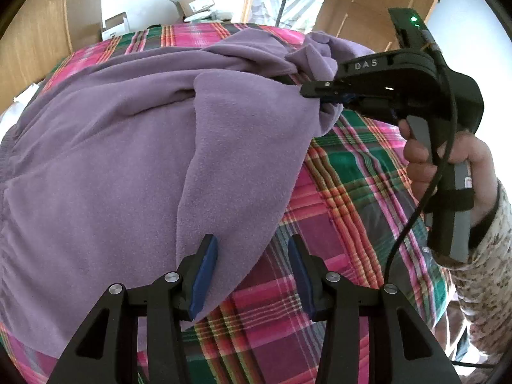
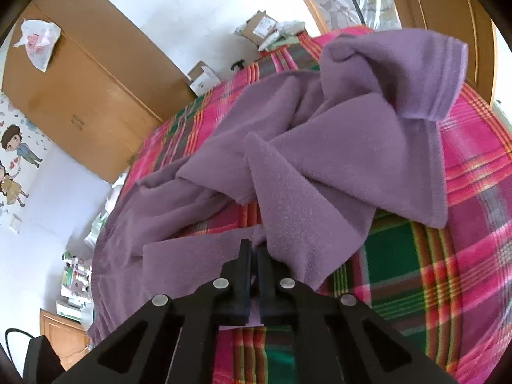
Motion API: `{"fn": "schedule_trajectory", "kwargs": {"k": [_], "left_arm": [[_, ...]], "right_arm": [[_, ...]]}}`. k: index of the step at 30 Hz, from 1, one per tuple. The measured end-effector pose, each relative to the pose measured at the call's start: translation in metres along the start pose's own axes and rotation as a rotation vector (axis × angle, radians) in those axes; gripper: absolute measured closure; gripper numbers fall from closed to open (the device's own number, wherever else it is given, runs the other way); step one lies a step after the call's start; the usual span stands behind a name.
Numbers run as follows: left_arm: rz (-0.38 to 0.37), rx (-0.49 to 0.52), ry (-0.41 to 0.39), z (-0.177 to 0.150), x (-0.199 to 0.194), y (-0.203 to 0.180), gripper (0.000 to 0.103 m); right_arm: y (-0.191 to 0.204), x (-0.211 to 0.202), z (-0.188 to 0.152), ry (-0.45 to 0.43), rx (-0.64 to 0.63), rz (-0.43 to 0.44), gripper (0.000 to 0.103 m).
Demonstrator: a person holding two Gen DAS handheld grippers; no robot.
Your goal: Fold clothes
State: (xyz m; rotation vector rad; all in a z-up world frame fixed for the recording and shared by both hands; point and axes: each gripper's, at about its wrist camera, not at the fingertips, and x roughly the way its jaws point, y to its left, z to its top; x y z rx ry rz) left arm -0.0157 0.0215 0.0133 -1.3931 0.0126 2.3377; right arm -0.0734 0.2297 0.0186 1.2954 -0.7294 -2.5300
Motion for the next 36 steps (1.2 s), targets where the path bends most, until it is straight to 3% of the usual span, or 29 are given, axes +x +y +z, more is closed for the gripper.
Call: {"fn": "schedule_trajectory", "kwargs": {"k": [5,12,19,28,32,36], "left_arm": [[0.005,-0.015,-0.006,-0.001,-0.002,0.0,0.061],[-0.003,-0.022,-0.014,-0.008,-0.003,0.006,0.088],[-0.05,-0.017,-0.042,-0.019,-0.016,0.006,0.095],[-0.041,-0.016,-0.049,-0.037,-0.03,0.011,0.096],[-0.043,-0.018,-0.037,-0.042,-0.031,0.013,0.096],[-0.041,-0.032,-0.038,-0.042,-0.031,0.013,0.096]], "right_arm": [[0.005,-0.034,-0.009,-0.085,-0.013,0.001,0.1],[0.009,-0.078,-0.04,-0.192,-0.02,-0.04,0.1],[0.011,-0.117,-0.078,-0.273,-0.022,-0.079,0.1],[-0.015,-0.125,-0.119,-0.21,0.022,-0.101,0.1],[-0.033,-0.115,-0.121,-0.128,0.045,-0.071,0.099],[-0.044,-0.12,-0.119,-0.105,0.022,-0.059,0.096]]}}
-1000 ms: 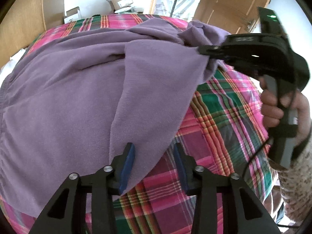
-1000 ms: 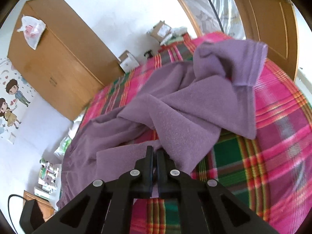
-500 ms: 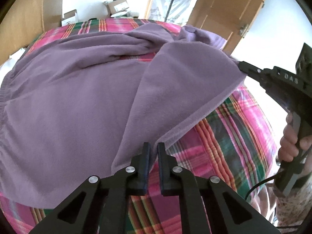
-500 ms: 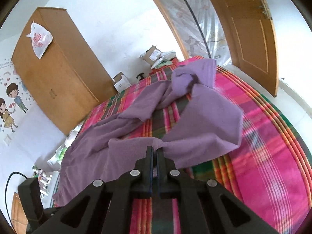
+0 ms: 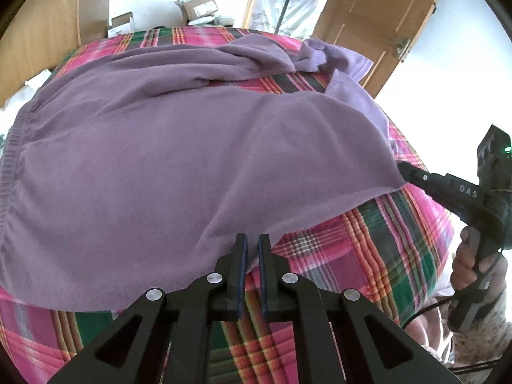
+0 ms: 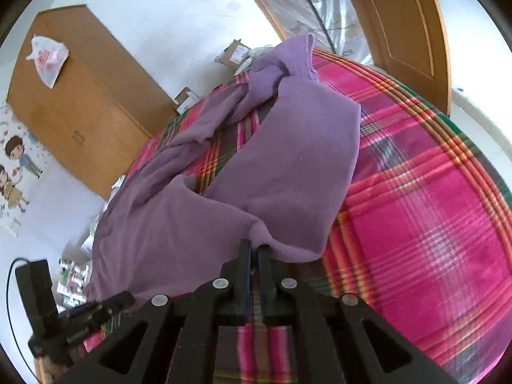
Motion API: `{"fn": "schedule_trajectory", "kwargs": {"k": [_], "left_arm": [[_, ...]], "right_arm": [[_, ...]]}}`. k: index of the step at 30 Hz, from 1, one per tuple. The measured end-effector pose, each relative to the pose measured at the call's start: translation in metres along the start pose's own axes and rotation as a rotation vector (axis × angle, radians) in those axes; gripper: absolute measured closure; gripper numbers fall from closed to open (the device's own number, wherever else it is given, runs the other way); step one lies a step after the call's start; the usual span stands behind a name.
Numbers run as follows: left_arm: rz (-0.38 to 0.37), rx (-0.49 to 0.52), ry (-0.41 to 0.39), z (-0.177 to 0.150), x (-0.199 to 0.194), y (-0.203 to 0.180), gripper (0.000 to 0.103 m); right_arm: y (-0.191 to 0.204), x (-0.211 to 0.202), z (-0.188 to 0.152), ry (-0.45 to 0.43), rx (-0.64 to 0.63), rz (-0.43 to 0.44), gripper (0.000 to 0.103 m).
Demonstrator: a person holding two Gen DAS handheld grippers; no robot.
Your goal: Fold clothes
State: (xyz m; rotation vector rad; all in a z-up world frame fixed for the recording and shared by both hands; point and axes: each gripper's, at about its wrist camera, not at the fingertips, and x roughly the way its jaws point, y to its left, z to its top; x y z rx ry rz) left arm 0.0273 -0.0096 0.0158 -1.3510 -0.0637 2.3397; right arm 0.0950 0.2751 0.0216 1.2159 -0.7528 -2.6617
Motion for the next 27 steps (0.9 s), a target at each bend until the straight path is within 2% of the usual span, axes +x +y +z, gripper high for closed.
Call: {"fn": "schedule_trajectory", "kwargs": {"k": [4,7,11,13,16,20,24,27], "left_arm": [[0.0,0.003,0.003,0.003,0.002,-0.002,0.095],[0.001,0.002,0.006,0.005,0.005,-0.002,0.094],[0.0,-0.003,0.01,0.008,0.007,0.0,0.094],[0.009,-0.002,0.015,0.009,0.009,0.001,0.094],[0.01,0.008,0.021,0.012,0.013,-0.001,0.094],[-0.004,0.013,0.025,0.014,0.016,-0.003,0.093],[-0.009,0.012,0.036,0.018,0.022,-0.004,0.092],[-0.013,0.015,0.038,0.02,0.025,-0.005,0.092]], "right_arm": [[-0.004,-0.008,0.004,-0.01,-0.062,0.006,0.093],[-0.014,-0.009,0.013,-0.014,-0.061,-0.03,0.087],[-0.04,-0.017,0.03,-0.105,0.005,-0.078,0.086],[-0.052,-0.013,0.043,-0.133,0.024,-0.116,0.08],[-0.067,0.007,0.068,-0.117,0.03,-0.162,0.078],[-0.077,0.033,0.092,-0.092,0.019,-0.157,0.071],[-0.078,0.055,0.105,-0.063,-0.01,-0.2,0.071],[-0.077,0.067,0.113,-0.049,-0.007,-0.185,0.071]]}}
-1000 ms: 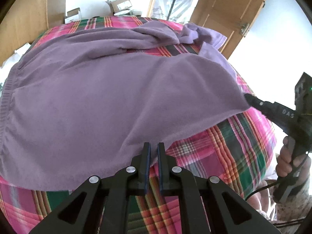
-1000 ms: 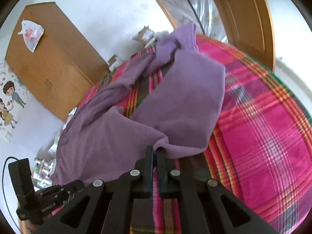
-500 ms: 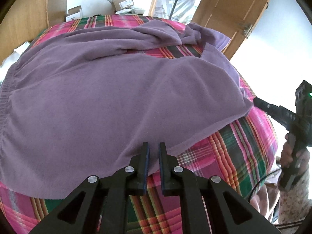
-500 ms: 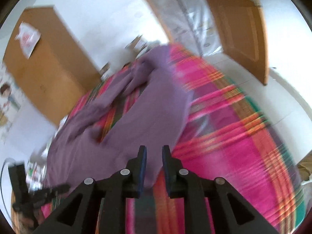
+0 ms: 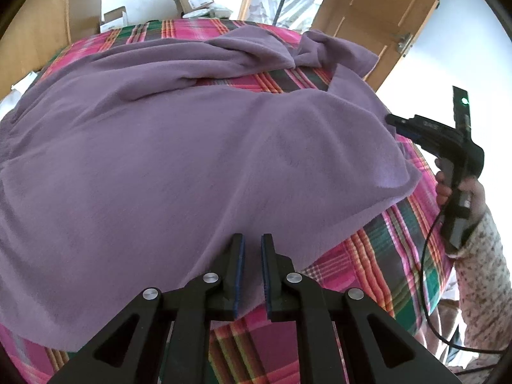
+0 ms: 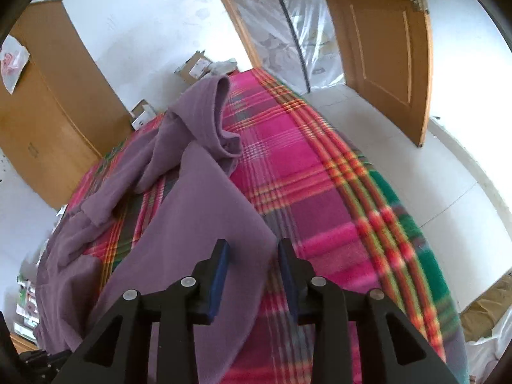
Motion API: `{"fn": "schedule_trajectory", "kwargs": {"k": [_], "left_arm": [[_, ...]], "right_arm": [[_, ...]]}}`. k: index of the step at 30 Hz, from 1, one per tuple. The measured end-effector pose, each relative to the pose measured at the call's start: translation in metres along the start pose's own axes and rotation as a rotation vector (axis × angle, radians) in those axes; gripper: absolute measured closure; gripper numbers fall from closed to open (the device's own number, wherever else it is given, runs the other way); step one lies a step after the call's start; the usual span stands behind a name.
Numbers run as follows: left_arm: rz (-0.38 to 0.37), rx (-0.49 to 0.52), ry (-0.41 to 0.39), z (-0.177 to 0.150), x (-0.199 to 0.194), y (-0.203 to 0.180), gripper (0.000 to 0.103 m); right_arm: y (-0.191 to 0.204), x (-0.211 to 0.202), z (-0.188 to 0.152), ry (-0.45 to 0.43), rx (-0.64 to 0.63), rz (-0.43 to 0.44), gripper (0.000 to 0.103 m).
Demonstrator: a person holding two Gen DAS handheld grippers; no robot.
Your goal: Fold clothes
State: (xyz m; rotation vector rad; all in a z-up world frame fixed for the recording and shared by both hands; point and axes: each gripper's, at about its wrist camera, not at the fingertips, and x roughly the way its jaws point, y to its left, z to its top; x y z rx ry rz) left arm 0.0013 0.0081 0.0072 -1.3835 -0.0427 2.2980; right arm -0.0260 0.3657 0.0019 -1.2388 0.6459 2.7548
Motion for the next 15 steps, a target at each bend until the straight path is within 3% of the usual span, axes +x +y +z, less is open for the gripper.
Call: {"fn": "schedule_trajectory", "kwargs": {"k": [1,4,9,15], "left_arm": [[-0.001,0.002,0.0,0.001,0.001,-0.001,0.092],[-0.002,0.004,0.001,0.005,0.003,-0.002,0.092],[-0.003,0.006,0.003,0.006,0.004,-0.004,0.092],[-0.012,-0.011,-0.001,0.006,0.004,-0.002,0.092]], "right_arm": [[0.001,0.0,0.001,-0.009,-0.001,0.006,0.071],[0.003,-0.005,0.002,-0.046,-0.016,0.029,0.098],[-0.001,-0.032,-0.001,-0.11,0.001,0.04,0.098],[-0.019,-0.074,-0.007,-0.211,0.041,-0.025,0.098]]}}
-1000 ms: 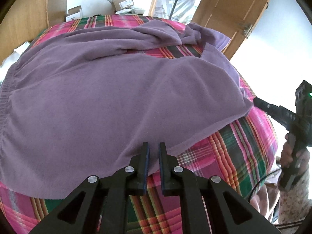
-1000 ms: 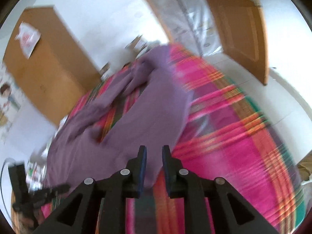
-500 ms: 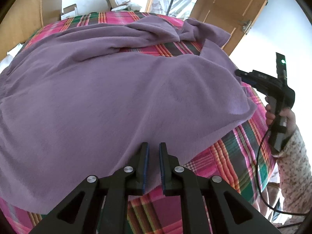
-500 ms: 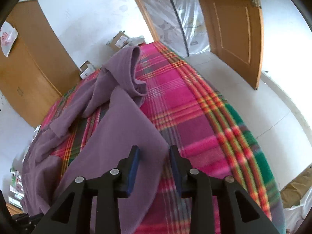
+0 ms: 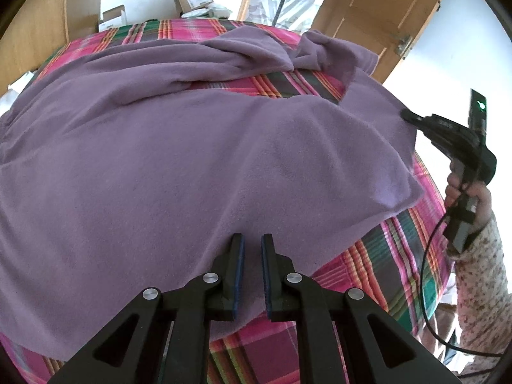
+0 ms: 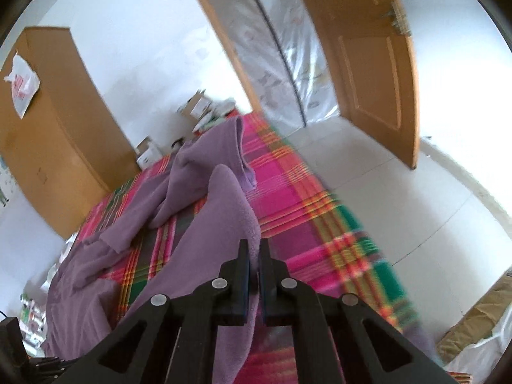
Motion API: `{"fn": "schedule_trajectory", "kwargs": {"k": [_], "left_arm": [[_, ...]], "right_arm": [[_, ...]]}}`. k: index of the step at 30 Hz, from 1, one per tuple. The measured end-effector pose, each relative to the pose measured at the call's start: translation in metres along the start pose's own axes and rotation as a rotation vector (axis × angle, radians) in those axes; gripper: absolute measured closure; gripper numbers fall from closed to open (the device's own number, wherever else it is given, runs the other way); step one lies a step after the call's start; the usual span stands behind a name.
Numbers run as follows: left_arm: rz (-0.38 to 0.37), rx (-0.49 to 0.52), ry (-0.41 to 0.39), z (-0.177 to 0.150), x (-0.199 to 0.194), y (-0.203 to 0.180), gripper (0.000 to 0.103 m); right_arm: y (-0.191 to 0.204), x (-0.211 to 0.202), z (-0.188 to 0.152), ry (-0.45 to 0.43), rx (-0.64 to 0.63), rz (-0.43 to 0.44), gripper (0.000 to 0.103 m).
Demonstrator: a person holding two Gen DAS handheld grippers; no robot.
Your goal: Fold clothes
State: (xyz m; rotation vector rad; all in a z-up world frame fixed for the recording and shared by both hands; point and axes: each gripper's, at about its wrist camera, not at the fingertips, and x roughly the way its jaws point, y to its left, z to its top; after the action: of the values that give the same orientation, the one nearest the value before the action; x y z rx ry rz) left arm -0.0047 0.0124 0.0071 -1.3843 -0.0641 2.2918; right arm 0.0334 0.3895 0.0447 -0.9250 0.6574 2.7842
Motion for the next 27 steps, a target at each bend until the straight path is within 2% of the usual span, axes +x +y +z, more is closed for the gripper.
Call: {"fn": "schedule_trajectory", "kwargs": {"k": [11,18,21,27], "left_arm": [[0.013,0.003,0.0,-0.001,-0.003,-0.003,0.092],[0.006,0.009,0.01,-0.003,-0.003,-0.006,0.092],[0.009,0.014,0.012,-0.005,-0.005,-0.007,0.092],[-0.003,0.001,0.023,-0.007,-0.007,-0.003,0.092]], "right_arm": [[-0.052,-0.046,0.006,-0.109,0.094,-0.122,0.098],[-0.072,-0.068,-0.009,-0.157,0.134,-0.166,0.098],[-0.078,-0.07,-0.019,-0.14,0.121,-0.197,0.098],[-0.103,-0.062,-0.038,-0.032,0.206,-0.196,0.098]]}}
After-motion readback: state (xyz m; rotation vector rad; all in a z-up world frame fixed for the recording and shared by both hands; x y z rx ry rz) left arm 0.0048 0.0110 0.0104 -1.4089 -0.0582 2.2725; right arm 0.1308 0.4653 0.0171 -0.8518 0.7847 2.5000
